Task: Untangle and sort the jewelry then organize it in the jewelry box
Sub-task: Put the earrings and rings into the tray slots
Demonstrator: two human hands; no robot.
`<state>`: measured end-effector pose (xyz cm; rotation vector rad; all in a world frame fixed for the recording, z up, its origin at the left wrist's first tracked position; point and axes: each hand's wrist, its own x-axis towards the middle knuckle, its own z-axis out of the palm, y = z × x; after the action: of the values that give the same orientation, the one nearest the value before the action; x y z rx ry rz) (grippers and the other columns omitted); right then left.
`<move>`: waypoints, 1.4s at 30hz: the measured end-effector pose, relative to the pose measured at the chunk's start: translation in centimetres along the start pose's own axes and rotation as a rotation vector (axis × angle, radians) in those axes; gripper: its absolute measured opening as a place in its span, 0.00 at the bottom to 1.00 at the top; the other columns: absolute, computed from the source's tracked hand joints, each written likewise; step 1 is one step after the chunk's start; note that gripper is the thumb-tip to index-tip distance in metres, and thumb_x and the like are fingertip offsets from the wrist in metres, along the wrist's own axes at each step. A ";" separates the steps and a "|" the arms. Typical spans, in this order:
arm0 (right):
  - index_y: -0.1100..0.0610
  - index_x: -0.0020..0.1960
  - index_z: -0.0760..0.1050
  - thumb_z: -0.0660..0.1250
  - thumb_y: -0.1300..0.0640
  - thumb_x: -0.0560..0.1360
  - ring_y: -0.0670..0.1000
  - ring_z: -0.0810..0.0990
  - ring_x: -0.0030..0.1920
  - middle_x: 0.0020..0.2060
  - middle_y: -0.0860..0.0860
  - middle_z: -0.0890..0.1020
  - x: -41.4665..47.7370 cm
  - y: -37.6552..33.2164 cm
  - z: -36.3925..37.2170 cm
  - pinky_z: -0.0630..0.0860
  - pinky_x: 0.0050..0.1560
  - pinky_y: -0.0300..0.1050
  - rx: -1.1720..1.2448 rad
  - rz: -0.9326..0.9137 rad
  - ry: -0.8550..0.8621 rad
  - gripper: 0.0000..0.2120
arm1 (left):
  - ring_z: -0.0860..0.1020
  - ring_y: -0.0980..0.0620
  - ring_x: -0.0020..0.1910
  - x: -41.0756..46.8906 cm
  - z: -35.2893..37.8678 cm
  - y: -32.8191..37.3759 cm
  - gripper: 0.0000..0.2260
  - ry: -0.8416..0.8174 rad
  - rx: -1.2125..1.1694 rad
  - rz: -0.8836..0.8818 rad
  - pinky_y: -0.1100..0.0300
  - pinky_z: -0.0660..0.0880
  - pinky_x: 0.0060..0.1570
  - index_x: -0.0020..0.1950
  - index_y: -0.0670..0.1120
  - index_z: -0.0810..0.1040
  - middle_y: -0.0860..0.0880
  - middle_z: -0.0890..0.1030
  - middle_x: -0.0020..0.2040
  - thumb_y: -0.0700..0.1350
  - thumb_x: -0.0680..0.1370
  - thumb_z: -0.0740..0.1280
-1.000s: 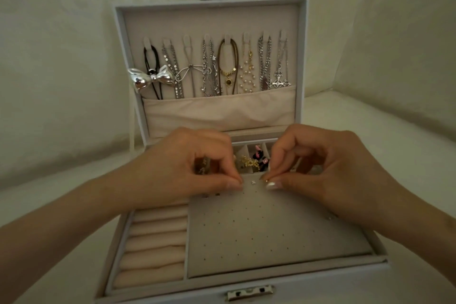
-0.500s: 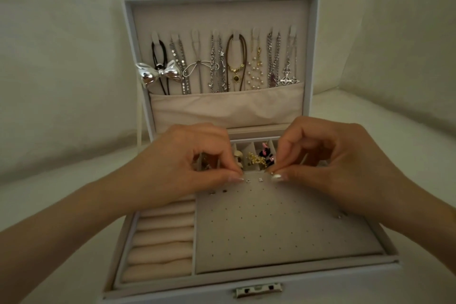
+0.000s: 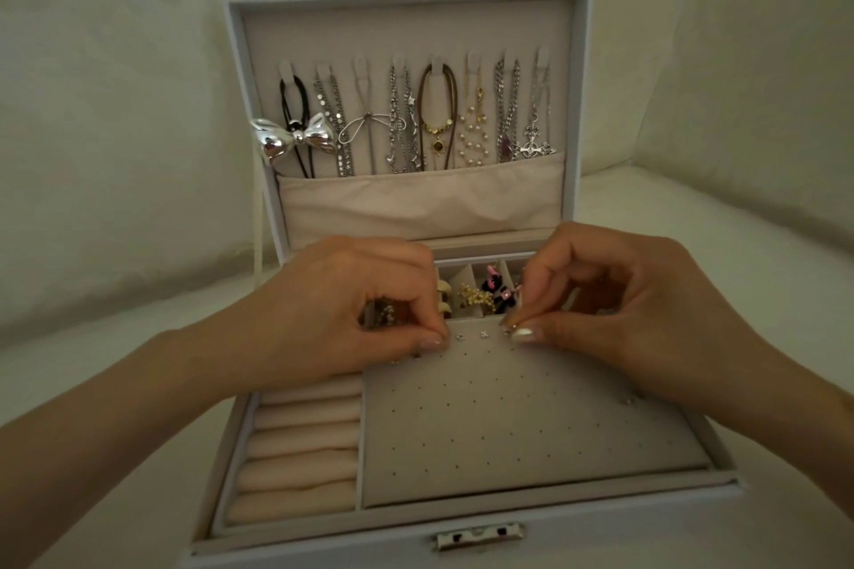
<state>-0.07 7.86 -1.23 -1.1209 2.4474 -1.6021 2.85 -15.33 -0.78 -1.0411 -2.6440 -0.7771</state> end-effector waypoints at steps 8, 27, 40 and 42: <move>0.52 0.37 0.78 0.77 0.68 0.65 0.43 0.81 0.36 0.33 0.46 0.83 -0.1 0.4 -0.2 0.73 0.38 0.29 -0.062 -0.072 -0.012 0.13 | 0.77 0.56 0.41 -0.2 0.2 0.9 0.08 0.003 0.264 0.113 0.56 0.74 0.36 0.39 0.48 0.82 0.55 0.78 0.41 0.48 0.76 0.68; 0.54 0.44 0.76 0.73 0.58 0.68 0.37 0.80 0.42 0.42 0.44 0.79 -0.4 -1.1 -0.2 0.74 0.45 0.27 -0.235 -0.440 0.100 0.07 | 0.80 0.59 0.36 0.9 0.5 4.2 0.20 0.177 -0.448 -0.313 0.64 0.76 0.37 0.48 0.51 0.76 0.54 0.84 0.39 0.48 0.61 0.79; 0.48 0.50 0.77 0.70 0.54 0.71 0.37 0.80 0.47 0.47 0.41 0.81 -2.7 -2.0 -1.9 0.72 0.50 0.27 -0.333 -0.403 0.122 0.09 | 0.80 0.53 0.32 2.4 1.8 6.1 0.12 0.188 -0.537 -0.333 0.64 0.76 0.37 0.42 0.53 0.77 0.49 0.82 0.32 0.46 0.61 0.75; 0.40 0.45 0.79 0.70 0.43 0.66 0.42 0.78 0.44 0.43 0.39 0.81 -3.1 -1.7 -3.2 0.69 0.44 0.29 -0.343 -0.231 0.012 0.09 | 0.80 0.56 0.33 2.4 1.6 6.3 0.12 0.192 -0.473 -0.307 0.64 0.75 0.37 0.43 0.53 0.76 0.51 0.82 0.32 0.46 0.63 0.74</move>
<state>2.02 11.82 0.59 -1.4897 2.7618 -1.2606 5.40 -9.24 1.29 -0.6036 -2.5385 -1.5384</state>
